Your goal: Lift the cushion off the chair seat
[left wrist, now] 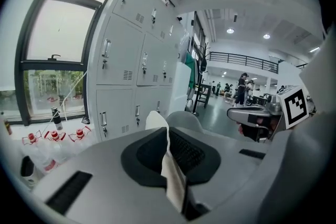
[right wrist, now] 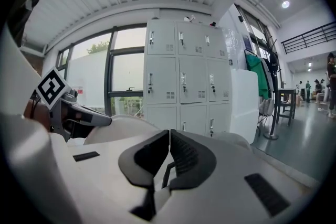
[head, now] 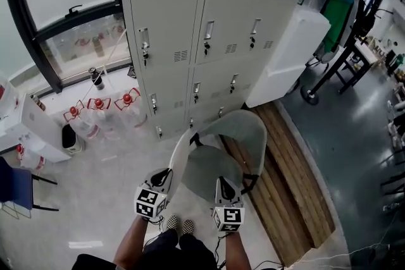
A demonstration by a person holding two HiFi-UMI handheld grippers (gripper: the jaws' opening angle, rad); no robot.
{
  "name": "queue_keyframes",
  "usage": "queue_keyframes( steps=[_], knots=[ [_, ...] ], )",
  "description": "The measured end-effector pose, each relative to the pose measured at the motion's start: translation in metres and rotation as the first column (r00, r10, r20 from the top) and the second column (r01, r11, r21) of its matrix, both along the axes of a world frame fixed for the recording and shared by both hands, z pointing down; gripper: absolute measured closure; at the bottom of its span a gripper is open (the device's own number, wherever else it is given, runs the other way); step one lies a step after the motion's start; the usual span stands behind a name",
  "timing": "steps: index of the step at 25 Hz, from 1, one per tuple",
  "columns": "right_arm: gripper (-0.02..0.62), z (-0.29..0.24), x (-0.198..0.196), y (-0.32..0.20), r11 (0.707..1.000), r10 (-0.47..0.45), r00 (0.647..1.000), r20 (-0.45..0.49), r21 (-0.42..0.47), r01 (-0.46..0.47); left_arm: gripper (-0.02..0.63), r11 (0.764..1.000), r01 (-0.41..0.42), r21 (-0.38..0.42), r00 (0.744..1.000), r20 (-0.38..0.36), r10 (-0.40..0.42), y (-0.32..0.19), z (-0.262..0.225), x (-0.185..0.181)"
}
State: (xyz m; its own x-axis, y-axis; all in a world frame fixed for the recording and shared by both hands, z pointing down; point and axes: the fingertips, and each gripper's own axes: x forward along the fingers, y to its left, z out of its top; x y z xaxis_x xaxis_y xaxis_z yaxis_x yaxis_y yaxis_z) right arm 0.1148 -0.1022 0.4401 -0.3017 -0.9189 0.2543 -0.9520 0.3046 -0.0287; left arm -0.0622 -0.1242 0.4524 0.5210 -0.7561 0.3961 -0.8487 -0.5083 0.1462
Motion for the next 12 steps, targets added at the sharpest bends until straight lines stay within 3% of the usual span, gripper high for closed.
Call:
queue_keyframes(
  steps=[12],
  knots=[
    [0.566,-0.055,0.015,0.024,0.997,0.02,1.0,0.006,0.074,-0.021,0.577,0.985,-0.07,0.156,0.998,0.01,0.069,0.019,-0.087,0.014]
  ],
)
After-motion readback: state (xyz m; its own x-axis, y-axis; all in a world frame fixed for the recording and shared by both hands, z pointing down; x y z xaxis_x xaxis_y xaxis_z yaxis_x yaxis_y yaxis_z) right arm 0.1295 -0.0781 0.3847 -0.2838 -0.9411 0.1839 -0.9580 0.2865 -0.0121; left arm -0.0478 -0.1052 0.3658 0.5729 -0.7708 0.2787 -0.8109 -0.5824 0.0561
